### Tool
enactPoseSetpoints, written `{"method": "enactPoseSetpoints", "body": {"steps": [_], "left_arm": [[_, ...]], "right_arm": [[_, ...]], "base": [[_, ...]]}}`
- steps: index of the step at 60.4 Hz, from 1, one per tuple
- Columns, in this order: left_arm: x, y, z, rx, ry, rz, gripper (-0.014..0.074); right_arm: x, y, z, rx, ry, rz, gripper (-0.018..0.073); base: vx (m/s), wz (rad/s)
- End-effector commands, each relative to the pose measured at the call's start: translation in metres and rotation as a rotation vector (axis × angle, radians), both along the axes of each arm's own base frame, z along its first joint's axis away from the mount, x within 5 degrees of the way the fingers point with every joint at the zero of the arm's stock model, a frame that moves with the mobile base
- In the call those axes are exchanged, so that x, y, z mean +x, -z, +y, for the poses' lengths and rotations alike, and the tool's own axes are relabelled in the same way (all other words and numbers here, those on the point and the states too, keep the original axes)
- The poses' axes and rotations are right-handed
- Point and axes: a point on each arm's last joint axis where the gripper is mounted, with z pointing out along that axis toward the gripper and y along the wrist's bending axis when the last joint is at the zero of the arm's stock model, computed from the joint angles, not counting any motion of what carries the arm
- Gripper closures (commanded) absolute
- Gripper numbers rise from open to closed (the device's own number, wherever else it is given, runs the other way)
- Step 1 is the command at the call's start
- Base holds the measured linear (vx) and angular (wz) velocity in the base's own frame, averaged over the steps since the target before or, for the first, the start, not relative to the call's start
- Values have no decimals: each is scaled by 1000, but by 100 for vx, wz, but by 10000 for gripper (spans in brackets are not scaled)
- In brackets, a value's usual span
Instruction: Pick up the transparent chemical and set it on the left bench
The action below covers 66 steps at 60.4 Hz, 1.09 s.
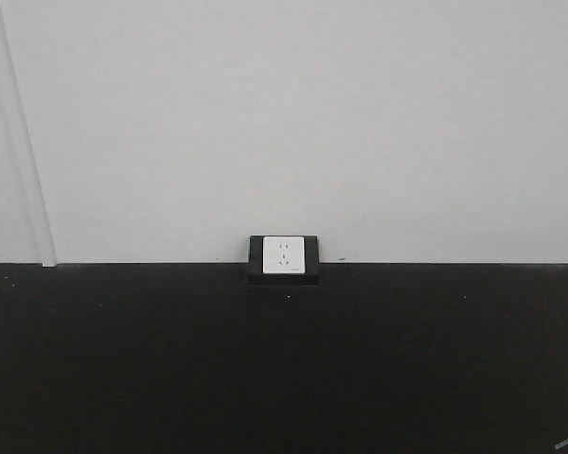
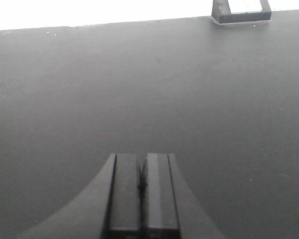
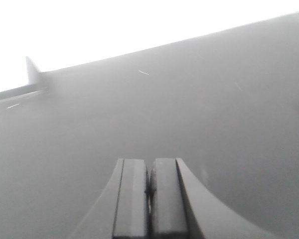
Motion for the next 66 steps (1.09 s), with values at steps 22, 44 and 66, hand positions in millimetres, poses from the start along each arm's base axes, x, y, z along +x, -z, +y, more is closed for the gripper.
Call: {"method": "enactPoseSetpoints", "body": {"steps": [22, 44, 66], "left_arm": [[-1, -3, 0, -14, 1, -81, 600], [-1, -3, 0, -14, 1, -81, 600], [-1, -3, 0, -14, 1, -81, 600]], "right_arm": [[-46, -43, 41, -111, -380, -253, 552], [-73, -26, 54, -141, -458, -314, 552], [-72, -16, 53, -102, -437, -318, 549]], "base": [[0, 0], [0, 0], [0, 0]]}}
